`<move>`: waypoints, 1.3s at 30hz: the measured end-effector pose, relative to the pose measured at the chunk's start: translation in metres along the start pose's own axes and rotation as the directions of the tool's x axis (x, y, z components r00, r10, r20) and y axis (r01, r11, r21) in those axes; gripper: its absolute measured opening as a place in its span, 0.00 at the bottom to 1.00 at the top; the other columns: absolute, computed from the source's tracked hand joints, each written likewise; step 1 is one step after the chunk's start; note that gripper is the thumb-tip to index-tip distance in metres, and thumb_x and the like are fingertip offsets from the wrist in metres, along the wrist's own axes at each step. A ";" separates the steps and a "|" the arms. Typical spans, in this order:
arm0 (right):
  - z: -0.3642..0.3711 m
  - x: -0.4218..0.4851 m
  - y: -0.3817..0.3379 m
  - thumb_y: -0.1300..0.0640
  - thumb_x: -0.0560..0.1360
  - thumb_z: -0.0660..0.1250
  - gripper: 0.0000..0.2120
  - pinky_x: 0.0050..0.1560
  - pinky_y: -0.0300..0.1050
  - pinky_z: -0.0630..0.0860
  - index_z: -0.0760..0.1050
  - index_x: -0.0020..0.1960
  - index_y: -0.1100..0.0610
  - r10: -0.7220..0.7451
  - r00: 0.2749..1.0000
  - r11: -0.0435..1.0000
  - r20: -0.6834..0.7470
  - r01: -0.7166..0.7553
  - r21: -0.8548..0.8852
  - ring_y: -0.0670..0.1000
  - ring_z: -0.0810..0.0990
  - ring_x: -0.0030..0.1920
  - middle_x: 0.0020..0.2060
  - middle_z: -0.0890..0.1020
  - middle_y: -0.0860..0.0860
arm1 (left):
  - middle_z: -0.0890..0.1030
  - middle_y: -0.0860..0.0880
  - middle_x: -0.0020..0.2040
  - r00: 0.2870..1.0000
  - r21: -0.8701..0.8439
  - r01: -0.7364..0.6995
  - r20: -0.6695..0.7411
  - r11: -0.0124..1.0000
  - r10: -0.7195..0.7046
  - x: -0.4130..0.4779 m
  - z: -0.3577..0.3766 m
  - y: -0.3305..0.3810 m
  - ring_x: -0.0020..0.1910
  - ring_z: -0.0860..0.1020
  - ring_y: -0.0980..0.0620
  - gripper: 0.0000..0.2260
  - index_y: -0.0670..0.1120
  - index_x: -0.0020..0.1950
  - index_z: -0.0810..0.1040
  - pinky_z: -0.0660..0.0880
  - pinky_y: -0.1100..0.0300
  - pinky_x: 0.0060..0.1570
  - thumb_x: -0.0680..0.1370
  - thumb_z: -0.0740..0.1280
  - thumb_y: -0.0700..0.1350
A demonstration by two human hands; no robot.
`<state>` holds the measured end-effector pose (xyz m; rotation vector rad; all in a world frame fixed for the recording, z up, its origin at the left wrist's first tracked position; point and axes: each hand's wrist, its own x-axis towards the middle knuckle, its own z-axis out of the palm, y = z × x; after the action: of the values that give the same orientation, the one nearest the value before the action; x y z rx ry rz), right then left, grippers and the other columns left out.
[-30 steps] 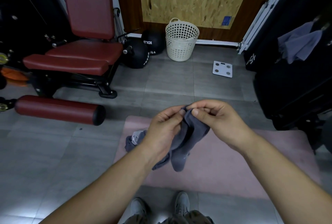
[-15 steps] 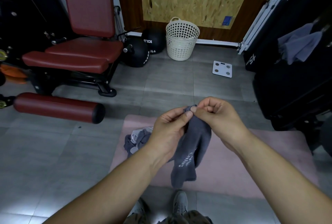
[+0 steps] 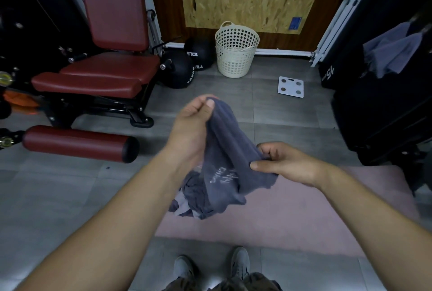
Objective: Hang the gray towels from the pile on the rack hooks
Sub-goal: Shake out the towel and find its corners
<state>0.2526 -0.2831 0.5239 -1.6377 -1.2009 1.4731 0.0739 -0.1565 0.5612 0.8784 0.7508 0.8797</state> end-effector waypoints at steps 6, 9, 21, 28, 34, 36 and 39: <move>-0.019 -0.012 0.044 0.45 0.74 0.74 0.14 0.35 0.37 0.69 0.77 0.36 0.52 0.228 0.973 0.901 -0.023 -0.220 -0.374 0.41 0.73 0.31 0.28 0.75 0.42 | 0.82 0.52 0.35 0.974 0.246 -0.130 -0.148 0.960 0.170 0.037 -0.044 0.030 0.36 0.78 0.55 0.12 0.48 0.44 0.78 0.76 0.62 0.41 0.84 0.59 0.39; -0.034 -0.025 0.068 0.39 0.71 0.72 0.16 0.34 0.38 0.68 0.76 0.35 0.51 0.330 0.937 0.790 -0.114 -0.340 -0.511 0.42 0.73 0.31 0.28 0.76 0.42 | 0.79 0.52 0.37 0.957 0.430 -0.115 -0.193 0.896 0.215 0.045 -0.066 0.036 0.34 0.75 0.58 0.12 0.49 0.44 0.77 0.73 0.64 0.35 0.84 0.59 0.41; -0.065 -0.027 0.097 0.51 0.75 0.65 0.08 0.50 0.50 0.66 0.81 0.44 0.54 -0.302 0.866 0.241 -0.398 -0.334 -0.911 0.60 0.82 0.47 0.43 0.83 0.53 | 0.76 0.50 0.40 0.869 0.344 0.023 -0.472 0.939 0.152 0.051 -0.110 -0.005 0.38 0.74 0.57 0.14 0.49 0.42 0.73 0.75 0.65 0.37 0.85 0.56 0.39; -0.076 -0.033 0.075 0.61 0.71 0.74 0.03 0.47 0.52 0.67 0.81 0.42 0.61 -0.567 0.703 0.304 -0.429 -0.306 -0.902 0.61 0.76 0.43 0.48 0.74 0.57 | 0.76 0.50 0.42 0.833 0.228 0.039 -0.545 0.973 0.094 0.053 -0.123 -0.015 0.42 0.75 0.56 0.13 0.49 0.42 0.71 0.77 0.60 0.45 0.85 0.56 0.40; -0.076 -0.027 0.065 0.56 0.74 0.66 0.11 0.44 0.50 0.57 0.81 0.35 0.57 -0.550 0.724 0.118 -0.416 -0.426 -0.897 0.59 0.73 0.43 0.44 0.79 0.53 | 0.76 0.50 0.41 0.831 0.211 0.015 -0.547 0.977 0.106 0.054 -0.123 -0.014 0.41 0.75 0.56 0.13 0.48 0.42 0.72 0.77 0.61 0.44 0.85 0.57 0.41; -0.073 -0.026 0.064 0.57 0.72 0.72 0.10 0.42 0.48 0.54 0.80 0.32 0.55 -0.474 0.763 0.102 -0.439 -0.448 -0.888 0.58 0.73 0.41 0.34 0.78 0.51 | 0.76 0.50 0.42 0.839 0.220 0.008 -0.532 0.975 0.113 0.054 -0.123 -0.013 0.41 0.75 0.56 0.13 0.48 0.42 0.73 0.77 0.62 0.44 0.85 0.57 0.41; -0.067 -0.027 0.059 0.53 0.70 0.77 0.11 0.42 0.47 0.52 0.80 0.30 0.51 -0.336 0.802 0.098 -0.494 -0.492 -0.865 0.56 0.72 0.41 0.31 0.77 0.47 | 0.77 0.50 0.43 0.846 0.236 -0.003 -0.518 0.972 0.129 0.054 -0.124 -0.011 0.43 0.76 0.57 0.12 0.48 0.43 0.74 0.78 0.62 0.45 0.85 0.58 0.41</move>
<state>0.3320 -0.3226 0.4947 -2.7646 -1.8353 -0.3443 -0.0028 -0.0728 0.4867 0.8707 1.3328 1.1345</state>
